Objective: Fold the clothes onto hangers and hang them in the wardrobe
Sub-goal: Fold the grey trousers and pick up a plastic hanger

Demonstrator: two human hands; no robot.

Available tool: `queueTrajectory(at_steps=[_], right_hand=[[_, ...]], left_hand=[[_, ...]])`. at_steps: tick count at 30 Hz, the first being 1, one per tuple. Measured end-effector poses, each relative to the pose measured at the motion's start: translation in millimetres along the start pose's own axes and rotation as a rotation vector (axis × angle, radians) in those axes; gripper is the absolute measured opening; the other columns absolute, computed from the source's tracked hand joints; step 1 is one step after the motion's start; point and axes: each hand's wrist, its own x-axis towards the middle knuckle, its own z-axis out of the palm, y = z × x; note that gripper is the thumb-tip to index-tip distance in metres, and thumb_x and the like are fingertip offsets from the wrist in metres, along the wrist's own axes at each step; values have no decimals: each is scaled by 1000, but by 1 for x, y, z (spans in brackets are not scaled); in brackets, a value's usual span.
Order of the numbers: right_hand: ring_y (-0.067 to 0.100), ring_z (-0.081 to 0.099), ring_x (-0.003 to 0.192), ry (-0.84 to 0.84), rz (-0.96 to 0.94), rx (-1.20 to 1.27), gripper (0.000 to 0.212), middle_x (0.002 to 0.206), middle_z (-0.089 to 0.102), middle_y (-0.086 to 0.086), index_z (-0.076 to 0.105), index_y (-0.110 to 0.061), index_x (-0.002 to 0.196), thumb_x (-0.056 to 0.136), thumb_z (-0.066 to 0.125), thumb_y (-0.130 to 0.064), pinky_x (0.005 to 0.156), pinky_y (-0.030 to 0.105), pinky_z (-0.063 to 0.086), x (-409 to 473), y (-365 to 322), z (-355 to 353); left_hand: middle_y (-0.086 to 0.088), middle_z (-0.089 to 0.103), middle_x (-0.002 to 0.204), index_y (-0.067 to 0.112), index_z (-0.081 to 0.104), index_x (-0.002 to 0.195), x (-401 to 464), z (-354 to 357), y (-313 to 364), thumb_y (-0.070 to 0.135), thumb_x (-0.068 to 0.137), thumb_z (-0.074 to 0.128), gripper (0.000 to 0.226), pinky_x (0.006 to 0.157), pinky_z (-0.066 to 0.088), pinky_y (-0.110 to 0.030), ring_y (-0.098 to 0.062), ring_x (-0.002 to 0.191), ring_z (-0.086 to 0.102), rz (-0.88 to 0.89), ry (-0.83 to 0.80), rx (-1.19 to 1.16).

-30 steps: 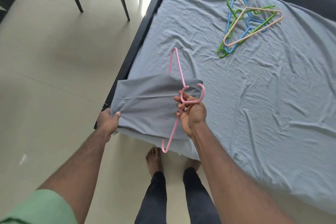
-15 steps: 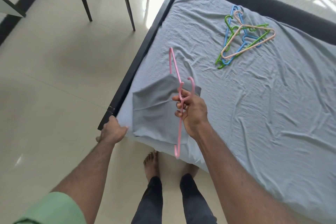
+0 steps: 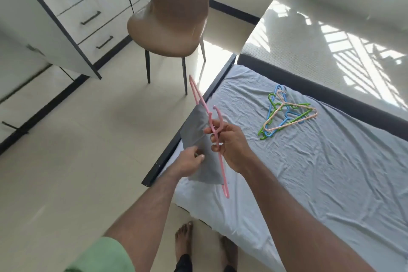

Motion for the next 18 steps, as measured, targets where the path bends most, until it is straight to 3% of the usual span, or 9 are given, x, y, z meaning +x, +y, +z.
queueTrajectory(at_steps=[2, 4, 8, 13, 16, 18], right_hand=[[14, 58, 65, -94, -44, -121, 29, 96, 61, 21, 71, -4, 91, 76, 52, 13, 55, 26, 45, -2, -29, 9], [19, 61, 78, -149, -66, -206, 25, 105, 63, 18, 65, 6, 108, 90, 49, 13, 60, 26, 50, 4, -56, 14], [30, 63, 91, -268, -112, -353, 27, 111, 64, 19, 56, 14, 125, 98, 50, 10, 64, 26, 58, 0, -116, 40], [22, 66, 71, -422, -303, -406, 20, 109, 69, 16, 69, 2, 117, 101, 57, -2, 63, 39, 59, -55, -215, 114], [20, 62, 61, -471, -372, -383, 22, 103, 69, 15, 67, 1, 120, 103, 54, -5, 53, 34, 55, -80, -253, 166], [19, 59, 54, -483, -379, -373, 19, 107, 68, 17, 66, -2, 117, 104, 53, -6, 43, 28, 47, -92, -272, 202]], left_hand=[[-6, 69, 109, 13, 66, 120, -15, -31, 27, 21, 97, 60, 25, 88, 54, -38, -27, 104, 66, 78, 104, 36], [-3, 67, 108, 12, 65, 116, -37, -65, 53, 20, 96, 64, 21, 85, 51, -32, -23, 101, 64, 133, 227, 46], [-1, 67, 105, 19, 65, 103, -91, -130, 87, 22, 97, 65, 7, 80, 45, -27, -21, 98, 63, 179, 421, 55], [-3, 67, 95, 14, 67, 107, -164, -195, 100, 30, 99, 61, 19, 64, 47, -27, -25, 95, 69, 80, 548, -19], [-6, 72, 98, 22, 62, 101, -203, -219, 89, 41, 99, 56, 20, 63, 51, -31, -24, 92, 72, -25, 578, -83], [-4, 72, 97, 24, 62, 95, -222, -233, 81, 36, 96, 62, 13, 60, 47, -27, -27, 95, 72, 3, 654, -93]])
